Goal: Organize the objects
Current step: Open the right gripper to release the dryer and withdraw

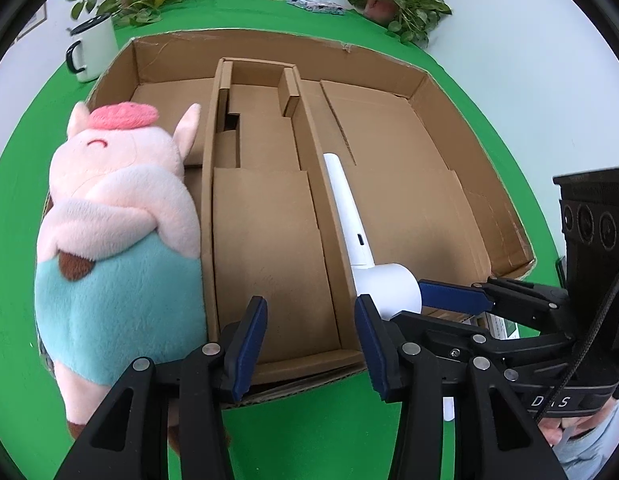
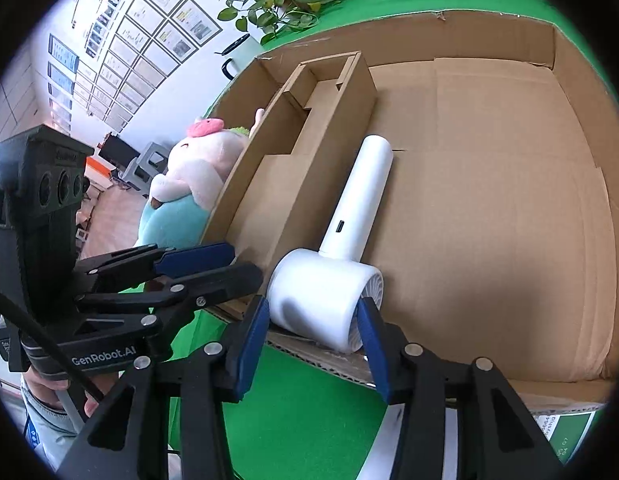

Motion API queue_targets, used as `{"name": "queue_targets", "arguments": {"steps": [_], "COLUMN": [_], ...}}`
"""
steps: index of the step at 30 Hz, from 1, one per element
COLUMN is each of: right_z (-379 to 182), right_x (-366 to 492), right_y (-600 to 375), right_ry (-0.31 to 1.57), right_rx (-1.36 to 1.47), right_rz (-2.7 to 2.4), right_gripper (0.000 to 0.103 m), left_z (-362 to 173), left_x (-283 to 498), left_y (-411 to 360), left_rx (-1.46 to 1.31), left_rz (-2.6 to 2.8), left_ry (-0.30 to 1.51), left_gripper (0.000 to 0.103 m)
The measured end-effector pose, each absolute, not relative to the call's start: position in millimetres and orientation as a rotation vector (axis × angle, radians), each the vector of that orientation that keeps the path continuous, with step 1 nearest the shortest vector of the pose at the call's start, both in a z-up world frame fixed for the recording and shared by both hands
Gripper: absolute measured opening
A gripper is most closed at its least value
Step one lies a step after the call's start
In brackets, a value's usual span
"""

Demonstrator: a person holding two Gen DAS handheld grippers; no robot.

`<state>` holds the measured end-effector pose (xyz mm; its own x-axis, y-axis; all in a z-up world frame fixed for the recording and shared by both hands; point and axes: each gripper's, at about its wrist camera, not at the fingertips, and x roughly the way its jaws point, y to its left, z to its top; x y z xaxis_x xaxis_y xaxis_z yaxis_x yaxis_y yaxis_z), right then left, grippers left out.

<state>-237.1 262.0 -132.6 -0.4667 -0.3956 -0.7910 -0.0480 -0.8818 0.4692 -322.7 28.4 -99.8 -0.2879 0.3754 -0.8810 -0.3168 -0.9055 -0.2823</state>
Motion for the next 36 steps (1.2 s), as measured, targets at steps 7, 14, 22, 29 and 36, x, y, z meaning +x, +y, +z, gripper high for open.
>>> {"name": "queue_targets", "arguments": {"steps": [7,14,22,29,36], "right_z": [-128,-113,-99,-107,-87], "right_x": [-232,-223,-229,-260,-219], "right_y": [255,261,258,251,248], "right_ry": [-0.583,-0.558,-0.582,-0.612,-0.444], "right_rx": [1.487,1.422,1.347,1.383,1.267], "right_rz": [-2.506,-2.599,-2.657,-2.630,-2.900], "right_gripper": [0.046,0.046,0.046,0.043,0.082], "left_z": [-95,-95,-100,-99,-64], "left_x": [-312,-301,-301,-299,-273], "left_y": [15,18,8,16,21], "left_rx": [-1.536,-1.514,-1.546,-1.542,-1.299], "left_rz": [2.302,2.345,2.363,2.392,2.561], "left_ry": [-0.140,-0.003,-0.279,-0.233,-0.080], "left_gripper": [0.038,0.037,0.037,0.037,0.052]}}
